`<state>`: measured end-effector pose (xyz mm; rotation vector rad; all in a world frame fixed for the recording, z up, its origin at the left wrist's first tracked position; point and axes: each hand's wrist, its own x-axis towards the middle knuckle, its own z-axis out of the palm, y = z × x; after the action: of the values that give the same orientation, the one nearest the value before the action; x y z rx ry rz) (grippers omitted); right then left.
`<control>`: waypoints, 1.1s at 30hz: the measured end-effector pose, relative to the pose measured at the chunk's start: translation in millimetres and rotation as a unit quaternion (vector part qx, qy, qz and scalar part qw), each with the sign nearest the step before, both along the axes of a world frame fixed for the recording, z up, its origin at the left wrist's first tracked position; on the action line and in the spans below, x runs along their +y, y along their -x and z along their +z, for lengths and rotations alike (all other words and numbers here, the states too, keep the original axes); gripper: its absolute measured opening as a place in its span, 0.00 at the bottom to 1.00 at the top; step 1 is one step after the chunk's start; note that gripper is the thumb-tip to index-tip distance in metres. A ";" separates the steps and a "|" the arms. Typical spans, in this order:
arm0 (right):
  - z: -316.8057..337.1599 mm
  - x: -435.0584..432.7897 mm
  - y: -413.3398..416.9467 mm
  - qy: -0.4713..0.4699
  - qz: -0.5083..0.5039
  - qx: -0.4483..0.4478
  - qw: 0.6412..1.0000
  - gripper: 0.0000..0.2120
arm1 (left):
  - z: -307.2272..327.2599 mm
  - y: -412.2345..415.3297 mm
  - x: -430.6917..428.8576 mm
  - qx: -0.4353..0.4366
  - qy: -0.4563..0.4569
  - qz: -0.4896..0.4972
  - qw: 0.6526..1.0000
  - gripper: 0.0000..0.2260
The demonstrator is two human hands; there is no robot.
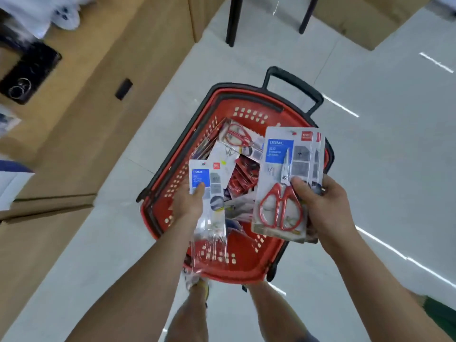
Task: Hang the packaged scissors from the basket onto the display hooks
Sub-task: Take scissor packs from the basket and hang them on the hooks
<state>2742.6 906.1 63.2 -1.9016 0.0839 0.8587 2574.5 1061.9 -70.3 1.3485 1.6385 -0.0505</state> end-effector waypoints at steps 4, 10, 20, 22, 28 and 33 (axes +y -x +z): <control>-22.5 -4.0 4.8 0.014 0.007 0.011 1.000 0.07 | -12.7 9.8 -0.4 0.040 -0.016 0.040 0.998 0.14; 12.2 16.6 22.2 -0.015 0.076 0.015 0.997 0.07 | 117.3 -1.6 -20.6 -0.239 0.127 0.036 0.962 0.16; 138.9 53.7 27.0 -0.089 0.121 -0.030 0.988 0.11 | 271.4 11.6 -8.6 -0.272 0.011 0.153 0.950 0.11; 173.8 61.5 20.4 -0.109 0.124 -0.062 0.984 0.09 | 302.4 26.8 1.2 -0.285 -0.018 0.167 0.944 0.22; 282.2 105.6 40.9 -0.200 0.152 -0.024 0.968 0.09 | 399.9 62.3 28.9 -0.296 -0.117 0.055 0.946 0.30; 347.9 154.6 112.8 -0.255 0.229 0.057 0.938 0.10 | 493.1 98.2 49.6 -0.370 -0.148 0.051 0.916 0.21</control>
<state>2629.7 1060.6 411.1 -1.3915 -0.4877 1.1689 2476.3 1111.5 422.9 1.2749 1.0788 0.7171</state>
